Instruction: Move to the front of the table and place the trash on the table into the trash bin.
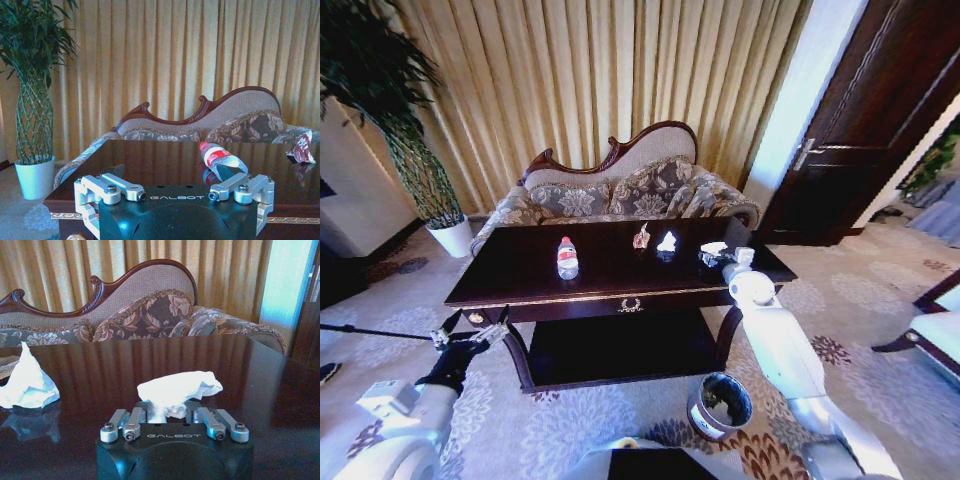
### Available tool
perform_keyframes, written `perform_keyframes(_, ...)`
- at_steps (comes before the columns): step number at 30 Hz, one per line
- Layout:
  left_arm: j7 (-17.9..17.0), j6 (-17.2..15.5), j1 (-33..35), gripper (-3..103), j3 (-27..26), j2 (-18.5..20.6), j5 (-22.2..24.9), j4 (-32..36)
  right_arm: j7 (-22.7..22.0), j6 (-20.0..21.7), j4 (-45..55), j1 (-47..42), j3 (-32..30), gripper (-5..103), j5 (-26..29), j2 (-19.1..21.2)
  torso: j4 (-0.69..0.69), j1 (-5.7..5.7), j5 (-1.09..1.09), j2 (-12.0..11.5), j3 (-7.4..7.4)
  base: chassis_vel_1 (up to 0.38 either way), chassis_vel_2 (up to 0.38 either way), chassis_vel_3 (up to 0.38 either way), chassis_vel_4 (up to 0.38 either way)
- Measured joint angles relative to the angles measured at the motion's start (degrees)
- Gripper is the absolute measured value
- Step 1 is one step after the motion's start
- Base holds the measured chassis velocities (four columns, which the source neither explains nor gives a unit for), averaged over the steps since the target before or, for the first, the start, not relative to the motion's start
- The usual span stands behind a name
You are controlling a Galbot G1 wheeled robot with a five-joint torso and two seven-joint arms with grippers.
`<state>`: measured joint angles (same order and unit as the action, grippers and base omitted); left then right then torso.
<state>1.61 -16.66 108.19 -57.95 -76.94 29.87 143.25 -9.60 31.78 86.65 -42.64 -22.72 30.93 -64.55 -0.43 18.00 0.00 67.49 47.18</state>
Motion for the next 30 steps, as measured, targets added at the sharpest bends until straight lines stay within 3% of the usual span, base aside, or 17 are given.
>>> perform_keyframes(1, 0.0, 0.0, 0.0, 100, 0.0, 0.0, 0.0, 0.0, 0.0, 0.0, 0.0, 0.0, 0.0, 39, 0.0, 0.0, 0.0, 0.0, 0.0, 0.0, 0.0, 0.0, 0.0, 0.0, 0.0)
perform_keyframes(2, 0.1, 0.0, 0.0, 100, 0.0, 0.0, 0.0, 0.0, 0.0, -0.1, 0.0, 0.0, 0.0, 28, 0.0, 0.1, 0.0, 0.0, 0.0, 0.0, 0.0, 0.0, 0.0, 0.0, 0.0)
perform_keyframes(5, 0.1, 0.0, 0.0, 100, 0.1, 0.0, 0.0, 0.0, 0.1, -0.2, 0.1, 0.0, 0.0, 23, 0.0, 0.1, 0.0, 0.0, 0.0, 0.0, 0.0, 0.0, 0.0, 0.0, 0.0)
perform_keyframes(9, 0.1, 0.1, 0.0, 100, 0.1, 0.0, 0.0, 0.0, 0.1, -0.6, 0.6, -0.4, -0.3, 3, 0.2, 0.2, 0.0, 0.0, 0.0, 0.0, 0.0, 0.0, 0.0, 0.0, 0.0)
perform_keyframes(17, 0.1, 0.1, -0.1, 100, 0.2, -0.1, 0.0, 0.0, 1.3, -3.1, 7.6, -4.3, -1.7, 0, 2.0, 1.3, 0.01, 0.0, 0.0, 0.0, 0.0, 0.0, 0.0, 0.0, 0.0)
perform_keyframes(23, 0.1, 0.2, -0.1, 100, 0.3, -0.2, 0.0, 0.0, 2.9, -4.6, 23.8, -16.9, -7.0, 0, 6.6, 2.9, -0.01, 0.0, 0.0, 0.0, -0.01, 0.0, 0.0, 0.0, 0.0)
perform_keyframes(30, -0.3, 0.3, -1.0, 100, 0.6, 0.0, 0.2, 0.0, 3.4, -6.1, 35.1, -28.3, -13.1, 0, 7.8, 2.3, -0.01, -0.02, 0.0, 0.0, -0.01, 0.0, 0.0, 0.0, 0.0)
